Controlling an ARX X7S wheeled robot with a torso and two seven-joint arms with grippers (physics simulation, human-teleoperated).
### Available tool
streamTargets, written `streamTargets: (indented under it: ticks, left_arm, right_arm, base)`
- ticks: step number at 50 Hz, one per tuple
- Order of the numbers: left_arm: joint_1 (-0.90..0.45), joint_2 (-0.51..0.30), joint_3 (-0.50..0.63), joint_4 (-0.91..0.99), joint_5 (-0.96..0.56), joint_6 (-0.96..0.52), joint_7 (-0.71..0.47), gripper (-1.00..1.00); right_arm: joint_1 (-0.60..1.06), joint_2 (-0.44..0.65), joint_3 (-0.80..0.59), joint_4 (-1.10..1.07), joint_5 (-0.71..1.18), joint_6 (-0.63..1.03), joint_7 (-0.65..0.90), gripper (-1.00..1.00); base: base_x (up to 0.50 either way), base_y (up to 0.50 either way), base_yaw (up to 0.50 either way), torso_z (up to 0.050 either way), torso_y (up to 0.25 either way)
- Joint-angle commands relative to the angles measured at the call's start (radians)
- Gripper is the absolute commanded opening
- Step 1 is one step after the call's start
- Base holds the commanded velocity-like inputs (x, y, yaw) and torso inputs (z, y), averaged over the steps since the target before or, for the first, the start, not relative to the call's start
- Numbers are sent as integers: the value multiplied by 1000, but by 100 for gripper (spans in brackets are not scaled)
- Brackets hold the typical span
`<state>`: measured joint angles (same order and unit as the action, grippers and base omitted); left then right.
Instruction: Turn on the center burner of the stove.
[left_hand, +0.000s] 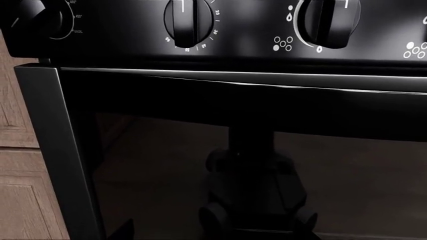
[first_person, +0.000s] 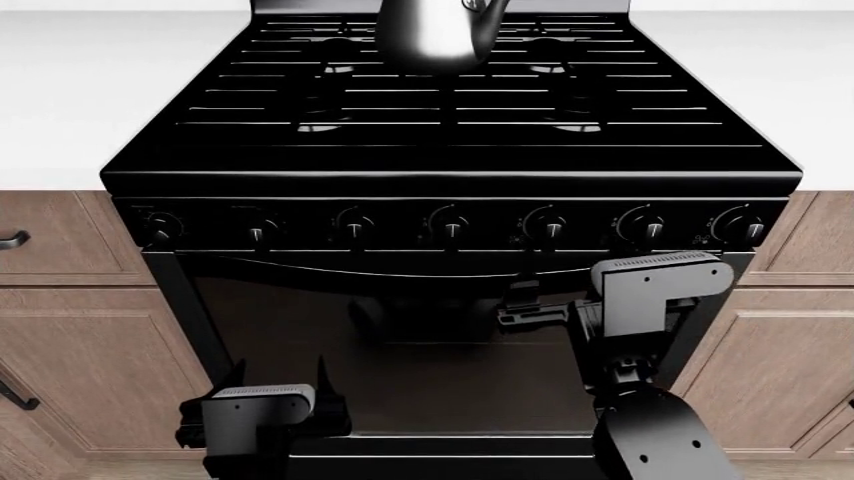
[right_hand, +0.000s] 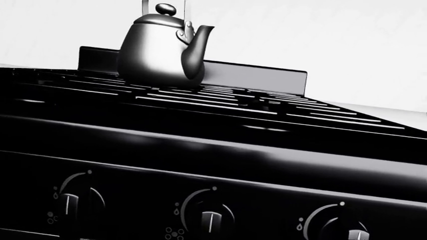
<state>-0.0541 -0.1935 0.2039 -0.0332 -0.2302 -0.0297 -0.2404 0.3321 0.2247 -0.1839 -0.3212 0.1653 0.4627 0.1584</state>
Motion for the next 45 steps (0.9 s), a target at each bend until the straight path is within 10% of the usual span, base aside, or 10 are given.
streamTargets:
  ticks: [1, 45]
  left_arm:
    - [-5, -3, 4, -8, -5, 0, -6, 100]
    - [-29, -16, 9, -14, -47, -33, -22, 100]
  right_arm:
    - [29, -4, 2, 85, -1, -40, 1, 100]
    - [182, -18, -48, 369, 0, -129, -41, 100]
  base:
    - [0, 0, 0, 0, 0]
    - [0, 0, 0, 0, 0]
